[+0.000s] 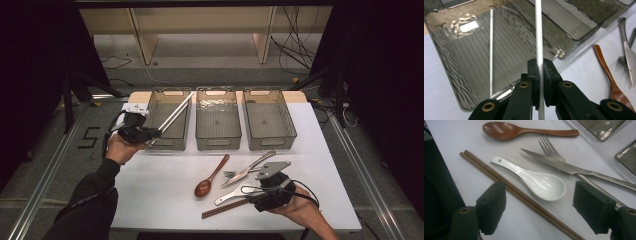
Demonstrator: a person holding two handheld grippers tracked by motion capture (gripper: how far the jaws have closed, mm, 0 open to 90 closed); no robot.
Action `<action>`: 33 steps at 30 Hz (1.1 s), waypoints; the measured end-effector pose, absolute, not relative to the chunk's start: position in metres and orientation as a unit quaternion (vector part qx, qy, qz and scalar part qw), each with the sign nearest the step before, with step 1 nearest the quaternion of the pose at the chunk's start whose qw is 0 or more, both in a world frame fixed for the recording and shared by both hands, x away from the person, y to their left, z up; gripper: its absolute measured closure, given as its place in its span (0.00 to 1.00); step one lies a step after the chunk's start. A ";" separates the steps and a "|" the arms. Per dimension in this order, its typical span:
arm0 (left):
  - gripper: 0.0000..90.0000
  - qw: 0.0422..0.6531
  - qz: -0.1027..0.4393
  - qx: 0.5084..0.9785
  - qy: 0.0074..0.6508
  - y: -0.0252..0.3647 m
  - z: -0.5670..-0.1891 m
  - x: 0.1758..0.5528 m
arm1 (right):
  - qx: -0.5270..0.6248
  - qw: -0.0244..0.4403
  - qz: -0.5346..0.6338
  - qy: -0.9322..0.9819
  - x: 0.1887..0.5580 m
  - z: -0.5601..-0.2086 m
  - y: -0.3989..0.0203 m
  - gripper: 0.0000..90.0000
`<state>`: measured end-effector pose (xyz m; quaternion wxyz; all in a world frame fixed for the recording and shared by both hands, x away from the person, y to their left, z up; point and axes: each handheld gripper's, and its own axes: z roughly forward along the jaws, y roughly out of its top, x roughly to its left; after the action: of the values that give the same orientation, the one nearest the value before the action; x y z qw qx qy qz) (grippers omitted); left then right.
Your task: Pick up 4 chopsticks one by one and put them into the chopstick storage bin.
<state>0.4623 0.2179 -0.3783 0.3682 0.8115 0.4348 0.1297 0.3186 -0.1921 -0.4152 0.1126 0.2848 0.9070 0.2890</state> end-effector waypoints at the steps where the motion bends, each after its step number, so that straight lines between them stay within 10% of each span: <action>1: 0.95 0.367 0.129 0.809 0.440 0.217 -0.379 0.466 | 0.286 0.112 0.289 0.907 0.319 -0.415 -0.192 0.31; 33: 0.94 0.306 0.124 0.774 0.540 0.219 -0.406 0.538 | 0.288 0.106 0.289 0.907 0.320 -0.414 -0.193 0.31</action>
<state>0.5385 0.2191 -0.4060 0.3060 0.7742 0.5401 0.1236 0.3200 -0.1929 -0.4143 0.1063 0.2881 0.9068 0.2889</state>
